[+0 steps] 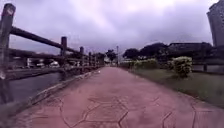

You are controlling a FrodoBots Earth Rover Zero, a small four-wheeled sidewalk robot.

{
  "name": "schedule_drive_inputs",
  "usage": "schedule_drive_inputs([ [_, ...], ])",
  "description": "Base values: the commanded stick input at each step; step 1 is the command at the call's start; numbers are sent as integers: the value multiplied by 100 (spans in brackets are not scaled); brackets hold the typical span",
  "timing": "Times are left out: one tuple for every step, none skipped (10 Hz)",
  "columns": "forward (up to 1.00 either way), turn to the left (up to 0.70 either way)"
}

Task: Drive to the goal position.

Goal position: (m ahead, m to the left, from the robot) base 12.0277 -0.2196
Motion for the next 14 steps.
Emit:
schedule_drive_inputs([
  [98,0],
  [98,0],
  [98,0],
  [98,0],
  [98,0],
  [98,0],
  [98,0],
  [98,0],
  [98,0],
  [98,0],
  [98,0],
  [98,0],
  [98,0],
  [98,0],
])
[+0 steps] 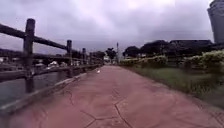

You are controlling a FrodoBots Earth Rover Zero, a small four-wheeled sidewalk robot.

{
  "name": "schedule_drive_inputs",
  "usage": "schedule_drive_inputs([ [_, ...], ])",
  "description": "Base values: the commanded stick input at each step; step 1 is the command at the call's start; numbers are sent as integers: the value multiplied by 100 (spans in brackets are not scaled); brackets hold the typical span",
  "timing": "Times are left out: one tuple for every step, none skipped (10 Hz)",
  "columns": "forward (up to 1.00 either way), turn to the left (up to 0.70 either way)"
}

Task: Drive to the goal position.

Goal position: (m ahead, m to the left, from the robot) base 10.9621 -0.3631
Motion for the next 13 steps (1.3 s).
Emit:
schedule_drive_inputs([
  [98,0],
  [98,0],
  [98,0],
  [98,0],
  [98,0],
  [98,0],
  [98,0],
  [98,0],
  [98,0],
  [98,0],
  [98,0],
  [98,0],
  [98,0],
])
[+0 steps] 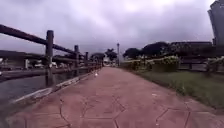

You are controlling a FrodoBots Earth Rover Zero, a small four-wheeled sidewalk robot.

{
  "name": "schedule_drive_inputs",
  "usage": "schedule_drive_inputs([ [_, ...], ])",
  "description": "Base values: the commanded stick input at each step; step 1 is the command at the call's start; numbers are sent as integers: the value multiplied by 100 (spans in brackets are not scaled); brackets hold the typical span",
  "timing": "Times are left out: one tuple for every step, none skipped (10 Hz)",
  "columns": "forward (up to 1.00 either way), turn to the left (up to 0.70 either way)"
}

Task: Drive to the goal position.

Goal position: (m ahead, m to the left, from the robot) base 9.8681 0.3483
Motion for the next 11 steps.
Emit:
schedule_drive_inputs([
  [98,0],
  [98,0],
  [98,0],
  [98,0],
  [98,0],
  [98,0],
  [98,0],
  [98,0],
  [98,0],
  [98,0],
  [98,0],
])
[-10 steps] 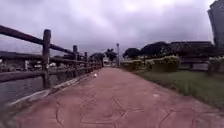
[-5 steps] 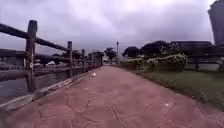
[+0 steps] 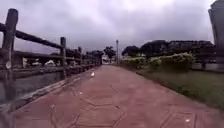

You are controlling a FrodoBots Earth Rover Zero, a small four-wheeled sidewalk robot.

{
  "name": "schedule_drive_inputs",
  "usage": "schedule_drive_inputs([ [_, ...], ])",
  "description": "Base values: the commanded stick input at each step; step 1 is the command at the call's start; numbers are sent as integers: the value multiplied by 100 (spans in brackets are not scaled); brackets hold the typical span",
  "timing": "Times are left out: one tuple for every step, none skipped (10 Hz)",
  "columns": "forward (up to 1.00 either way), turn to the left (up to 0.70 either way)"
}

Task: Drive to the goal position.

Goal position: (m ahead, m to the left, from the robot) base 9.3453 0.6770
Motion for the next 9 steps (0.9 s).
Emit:
schedule_drive_inputs([
  [98,0],
  [98,0],
  [98,0],
  [98,0],
  [98,0],
  [98,0],
  [98,0],
  [98,0],
  [98,0],
])
